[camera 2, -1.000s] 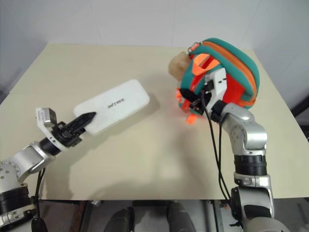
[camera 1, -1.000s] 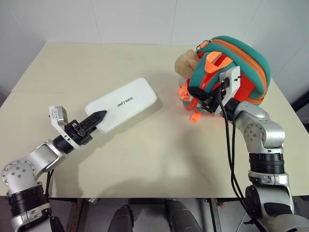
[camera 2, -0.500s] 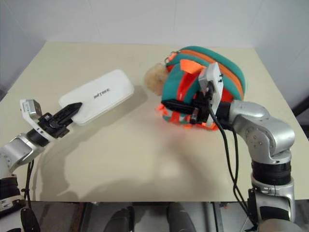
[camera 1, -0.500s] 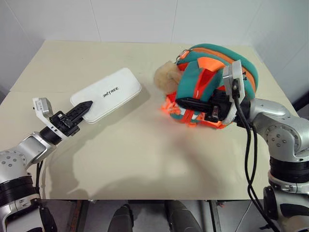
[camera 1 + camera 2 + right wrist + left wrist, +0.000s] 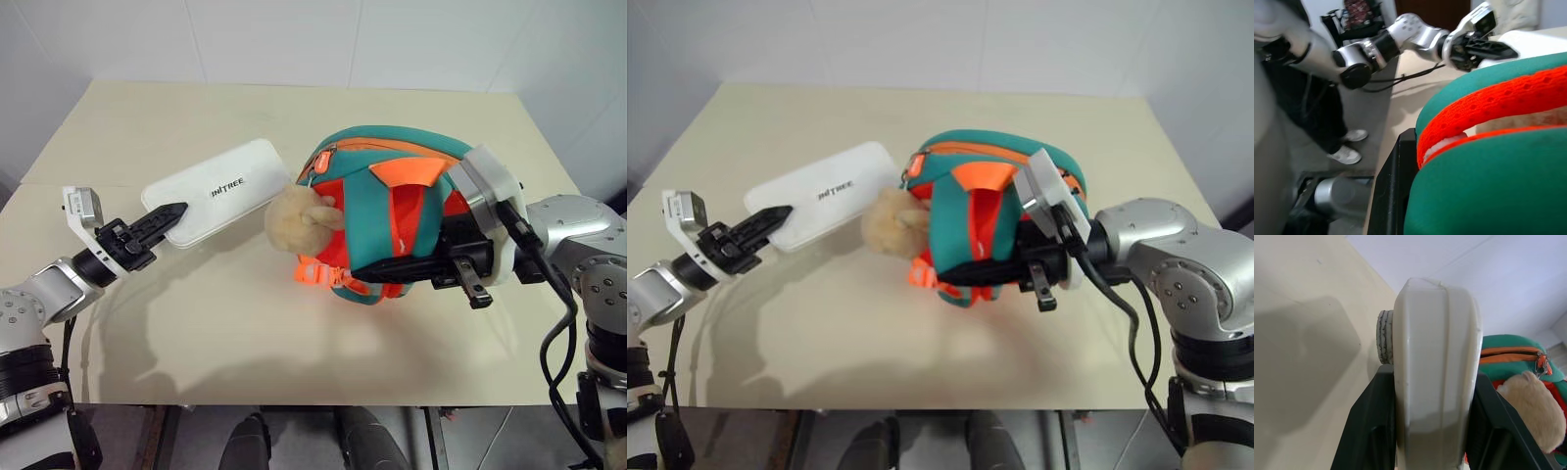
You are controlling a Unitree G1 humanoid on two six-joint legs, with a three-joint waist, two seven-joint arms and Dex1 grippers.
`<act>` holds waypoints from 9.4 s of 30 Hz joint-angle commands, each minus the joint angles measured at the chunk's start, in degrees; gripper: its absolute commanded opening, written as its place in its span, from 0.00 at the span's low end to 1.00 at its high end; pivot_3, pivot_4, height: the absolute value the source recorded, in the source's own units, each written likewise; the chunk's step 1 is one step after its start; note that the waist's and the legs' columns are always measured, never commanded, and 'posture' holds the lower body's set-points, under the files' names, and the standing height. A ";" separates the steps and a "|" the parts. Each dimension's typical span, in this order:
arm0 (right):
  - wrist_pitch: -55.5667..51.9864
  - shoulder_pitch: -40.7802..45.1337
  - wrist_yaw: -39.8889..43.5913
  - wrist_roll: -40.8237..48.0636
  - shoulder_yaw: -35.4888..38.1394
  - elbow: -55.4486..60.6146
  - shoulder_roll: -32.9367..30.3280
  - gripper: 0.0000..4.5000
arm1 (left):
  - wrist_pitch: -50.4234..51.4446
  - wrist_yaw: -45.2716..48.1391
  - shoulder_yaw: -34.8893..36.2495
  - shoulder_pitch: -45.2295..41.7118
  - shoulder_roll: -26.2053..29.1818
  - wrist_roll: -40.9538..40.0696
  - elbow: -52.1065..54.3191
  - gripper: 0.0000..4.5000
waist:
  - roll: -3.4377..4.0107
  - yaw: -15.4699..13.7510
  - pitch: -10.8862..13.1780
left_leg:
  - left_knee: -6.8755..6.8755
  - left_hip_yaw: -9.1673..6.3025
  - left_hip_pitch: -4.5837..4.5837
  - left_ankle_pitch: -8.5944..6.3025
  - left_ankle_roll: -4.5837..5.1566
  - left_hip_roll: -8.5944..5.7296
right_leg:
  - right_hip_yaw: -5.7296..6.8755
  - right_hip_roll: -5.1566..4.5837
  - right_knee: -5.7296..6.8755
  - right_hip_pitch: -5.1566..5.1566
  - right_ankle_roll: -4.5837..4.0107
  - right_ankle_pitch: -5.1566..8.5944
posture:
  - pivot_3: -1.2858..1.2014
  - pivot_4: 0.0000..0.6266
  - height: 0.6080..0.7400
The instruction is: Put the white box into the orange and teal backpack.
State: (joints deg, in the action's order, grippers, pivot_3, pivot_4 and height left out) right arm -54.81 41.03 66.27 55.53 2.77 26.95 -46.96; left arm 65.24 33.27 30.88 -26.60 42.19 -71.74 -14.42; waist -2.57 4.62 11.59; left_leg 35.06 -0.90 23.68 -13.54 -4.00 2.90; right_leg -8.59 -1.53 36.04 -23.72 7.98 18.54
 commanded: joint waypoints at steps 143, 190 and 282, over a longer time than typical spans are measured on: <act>10.97 -1.45 8.64 -8.26 -7.06 -5.21 4.53 0.00 | 14.67 5.69 -6.75 -11.07 3.49 8.03 51.97 0.99 | -0.04 -0.93 0.07 | 1.02 -0.11 -0.36 0.00 0.02 -0.01 | -0.04 0.10 1.34 0.27 0.02 0.24 | 0.52 0.24 1.00; 11.86 -2.58 7.97 -9.47 -6.63 -4.55 5.66 0.00 | -12.53 -2.77 -4.61 7.30 11.81 -3.43 48.84 0.21 | -0.04 0.13 0.07 | 0.58 0.02 -0.35 -0.03 0.00 -0.02 | -0.10 0.08 0.84 0.25 -0.07 0.27 | 0.52 0.24 1.00; 24.52 -34.79 11.40 -13.55 20.37 -12.82 -13.97 1.00 | -40.15 49.62 -9.26 5.64 18.74 40.29 2.13 1.00 | -0.04 -0.25 0.08 | 0.85 0.04 -0.37 -0.09 0.11 0.01 | -0.05 0.08 1.34 0.19 -0.15 0.45 | 0.52 0.24 1.00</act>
State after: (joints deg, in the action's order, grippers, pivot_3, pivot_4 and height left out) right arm -32.73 6.84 76.42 43.24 19.01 15.37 -59.46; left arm 26.83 81.97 18.77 -21.17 59.70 -29.84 -12.28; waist -2.60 4.37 11.67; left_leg 35.93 -0.84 23.29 -13.63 -3.90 2.91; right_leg -8.65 -1.45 37.41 -23.52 7.83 18.99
